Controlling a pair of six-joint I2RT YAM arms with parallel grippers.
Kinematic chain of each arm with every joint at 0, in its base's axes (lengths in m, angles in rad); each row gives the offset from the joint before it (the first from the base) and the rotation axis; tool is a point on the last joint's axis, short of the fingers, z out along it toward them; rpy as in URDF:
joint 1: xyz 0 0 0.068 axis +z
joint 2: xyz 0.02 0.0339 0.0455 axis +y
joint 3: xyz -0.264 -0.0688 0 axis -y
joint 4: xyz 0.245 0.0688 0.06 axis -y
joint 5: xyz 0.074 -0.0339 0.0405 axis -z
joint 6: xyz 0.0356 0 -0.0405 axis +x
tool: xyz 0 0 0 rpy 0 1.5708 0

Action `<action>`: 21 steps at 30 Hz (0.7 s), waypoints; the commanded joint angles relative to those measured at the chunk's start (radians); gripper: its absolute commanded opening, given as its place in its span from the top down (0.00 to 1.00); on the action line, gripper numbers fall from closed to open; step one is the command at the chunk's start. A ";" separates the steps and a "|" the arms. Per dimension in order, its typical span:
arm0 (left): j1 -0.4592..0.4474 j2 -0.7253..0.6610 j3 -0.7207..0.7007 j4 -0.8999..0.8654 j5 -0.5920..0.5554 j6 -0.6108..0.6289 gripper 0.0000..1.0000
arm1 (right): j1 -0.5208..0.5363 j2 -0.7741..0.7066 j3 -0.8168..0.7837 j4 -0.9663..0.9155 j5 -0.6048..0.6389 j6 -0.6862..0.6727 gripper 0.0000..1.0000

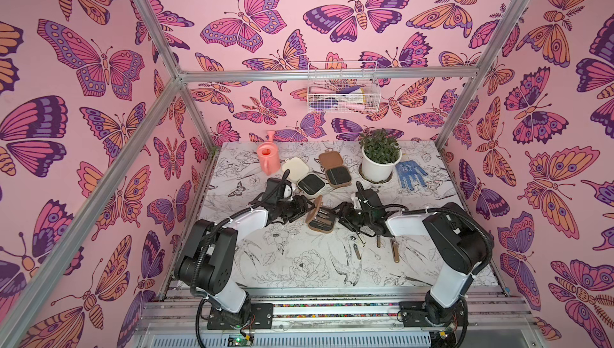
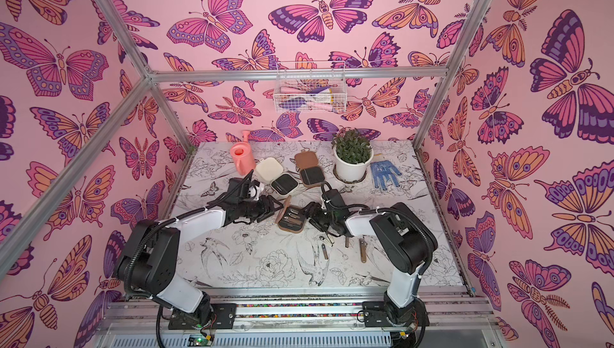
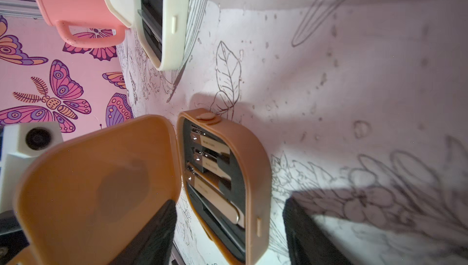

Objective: Organize nail clipper sets
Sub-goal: Close the storage box at the center of the board.

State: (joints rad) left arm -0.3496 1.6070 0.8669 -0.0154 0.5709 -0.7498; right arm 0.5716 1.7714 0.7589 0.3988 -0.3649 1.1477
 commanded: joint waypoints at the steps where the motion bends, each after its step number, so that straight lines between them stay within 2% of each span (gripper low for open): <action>1: -0.020 0.031 0.029 -0.005 -0.031 0.009 0.37 | -0.005 -0.082 -0.023 -0.062 0.095 -0.012 0.30; 9: -0.078 0.094 0.073 -0.134 -0.139 0.093 0.33 | -0.005 -0.232 0.002 -0.222 0.170 -0.120 0.26; 13: -0.095 0.118 0.097 -0.199 -0.211 0.132 0.30 | -0.004 -0.232 0.012 -0.225 0.155 -0.133 0.24; 17: -0.104 0.147 0.123 -0.216 -0.220 0.152 0.28 | -0.005 -0.215 0.021 -0.224 0.139 -0.141 0.23; 21: -0.122 0.169 0.144 -0.225 -0.232 0.163 0.17 | -0.005 -0.164 0.044 -0.230 0.117 -0.151 0.21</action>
State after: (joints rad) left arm -0.4576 1.7535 0.9874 -0.2008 0.3672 -0.6174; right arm 0.5716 1.5692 0.7670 0.1909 -0.2367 1.0153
